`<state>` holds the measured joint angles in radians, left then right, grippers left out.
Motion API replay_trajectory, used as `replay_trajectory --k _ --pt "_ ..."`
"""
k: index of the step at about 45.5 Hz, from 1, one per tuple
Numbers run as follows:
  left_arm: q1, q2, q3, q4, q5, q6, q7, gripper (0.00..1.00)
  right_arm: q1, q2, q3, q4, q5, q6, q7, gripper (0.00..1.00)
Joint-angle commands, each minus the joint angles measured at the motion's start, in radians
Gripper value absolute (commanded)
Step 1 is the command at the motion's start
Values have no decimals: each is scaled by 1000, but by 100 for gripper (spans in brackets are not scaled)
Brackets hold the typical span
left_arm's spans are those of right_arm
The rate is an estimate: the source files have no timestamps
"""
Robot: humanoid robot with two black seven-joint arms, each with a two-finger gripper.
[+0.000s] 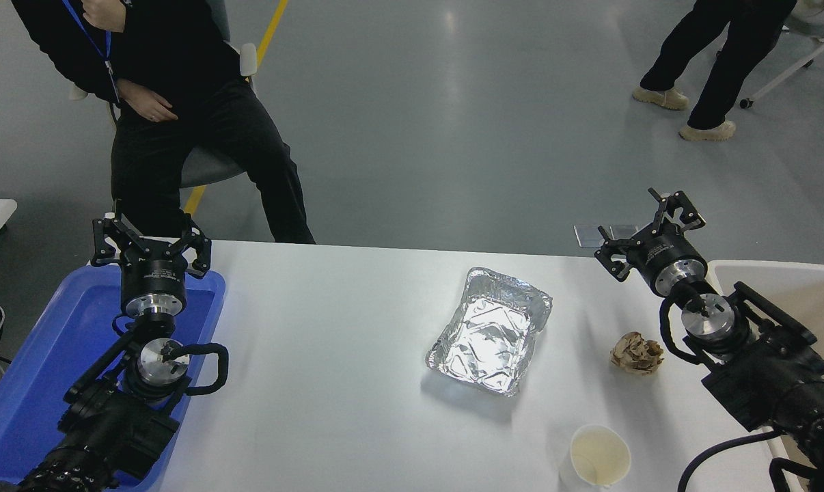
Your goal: Pick up paper cup place in dustbin
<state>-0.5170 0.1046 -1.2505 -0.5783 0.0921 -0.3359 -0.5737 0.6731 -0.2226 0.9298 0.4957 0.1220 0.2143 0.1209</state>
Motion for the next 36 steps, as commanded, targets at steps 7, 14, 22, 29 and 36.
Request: replay_trajectory --k 7,14,22,29,36 --pt "0 4 3 0 -2 0 0 99 -1 5 -20 4 -12 2 0 100" --pt "0 6 10 0 -2 0 0 99 5 5 -35 15 -16 2 -1 100" --pt "-1 6 10 0 -2 0 0 99 34 3 -110 20 -24 -6 -1 100" --pt "-2 6 10 0 -2 0 0 99 88 -58 -267 18 -28 -12 -9 100" --pt "-2 6 11 0 -2 0 0 99 146 -133 -379 23 -35 4 -17 100"
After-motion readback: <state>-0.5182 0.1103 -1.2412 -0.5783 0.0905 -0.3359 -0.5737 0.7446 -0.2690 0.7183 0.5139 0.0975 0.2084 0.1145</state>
